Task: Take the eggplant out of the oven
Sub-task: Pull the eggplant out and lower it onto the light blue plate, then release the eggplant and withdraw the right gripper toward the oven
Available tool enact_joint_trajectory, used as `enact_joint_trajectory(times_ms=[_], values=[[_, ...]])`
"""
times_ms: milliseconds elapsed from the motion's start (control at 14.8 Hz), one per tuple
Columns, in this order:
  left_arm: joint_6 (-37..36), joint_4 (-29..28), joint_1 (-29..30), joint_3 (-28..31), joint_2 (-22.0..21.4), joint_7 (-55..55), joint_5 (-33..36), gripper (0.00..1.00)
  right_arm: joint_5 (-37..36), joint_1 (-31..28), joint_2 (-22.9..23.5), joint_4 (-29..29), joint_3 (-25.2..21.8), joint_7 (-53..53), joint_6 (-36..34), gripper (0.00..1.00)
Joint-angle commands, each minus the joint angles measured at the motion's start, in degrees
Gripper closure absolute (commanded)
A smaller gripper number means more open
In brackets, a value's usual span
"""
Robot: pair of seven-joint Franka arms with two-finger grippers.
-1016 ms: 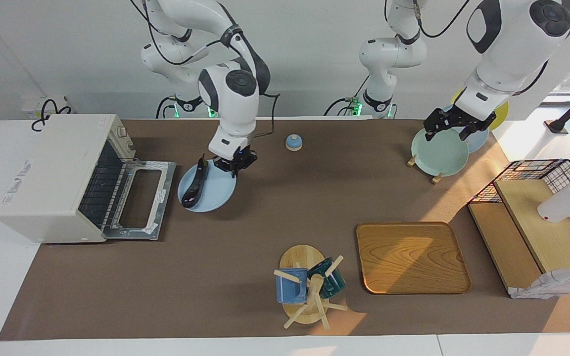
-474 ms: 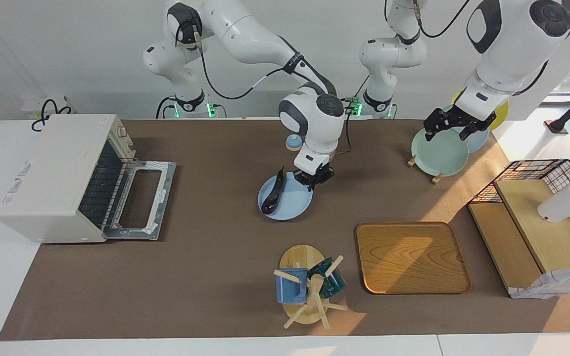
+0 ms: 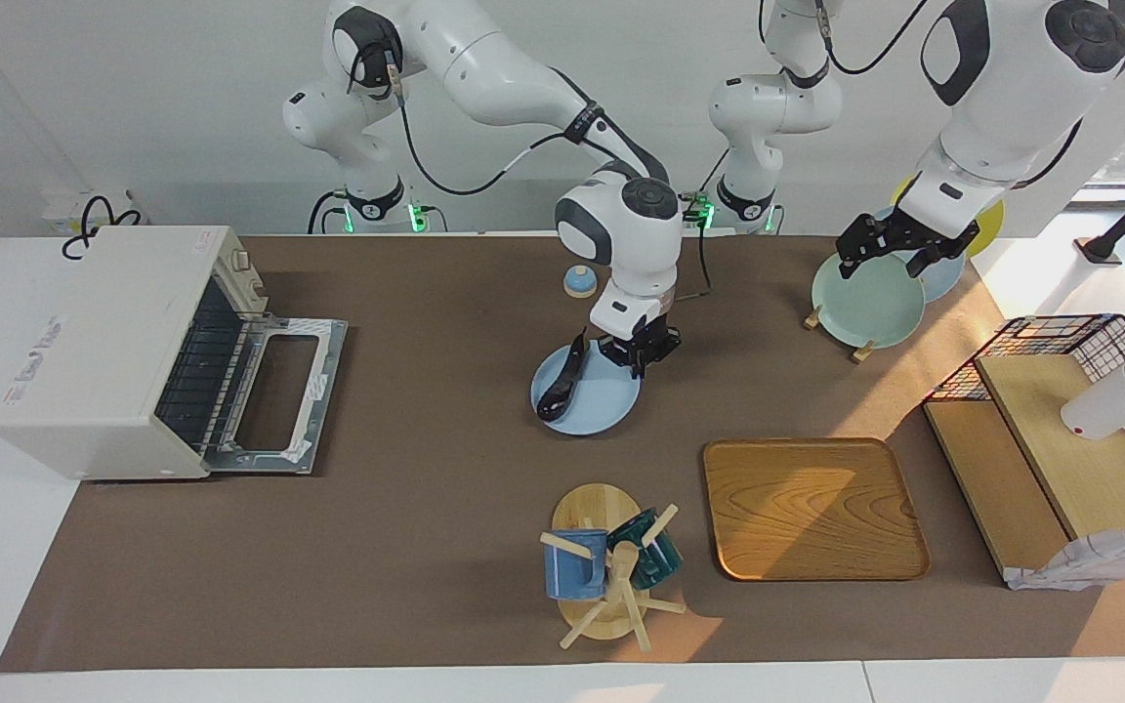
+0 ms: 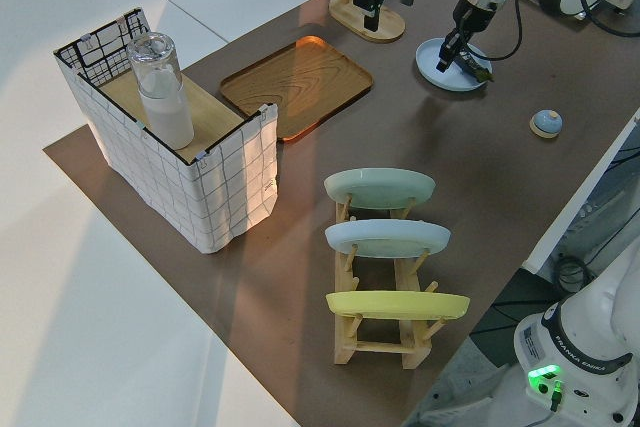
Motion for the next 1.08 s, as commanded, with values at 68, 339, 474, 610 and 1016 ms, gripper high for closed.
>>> enact_joint_trajectory(times_ms=[68, 339, 474, 610, 1016], values=[[-0.2, 0.0, 0.5, -0.2, -0.2, -0.5, -0.3, 0.00, -2.1, -3.0, -4.0, 0.1, -0.1, -4.7, -8.2, 0.67], [-0.1, -0.1, 0.5, -0.2, -0.2, -0.5, -0.3, 0.00, -10.7, -10.5, -11.4, -7.1, -0.2, -11.9, -22.0, 1.00], [-0.2, -0.1, 0.5, -0.2, -0.2, -0.5, -0.3, 0.00, -11.9, -16.3, -15.7, -15.9, -0.1, -14.3, -21.1, 1.00], [0.1, 0.0, 0.4, -0.2, -0.2, -0.8, -0.3, 0.00, -14.3, -19.4, -17.4, -20.5, -0.1, -16.2, -21.2, 1.00], [0.3, 0.4, -0.4, -0.7, -0.3, -0.9, -0.4, 0.00, -20.6, -29.6, -19.9, -31.5, 0.0, -24.2, -12.2, 1.00]])
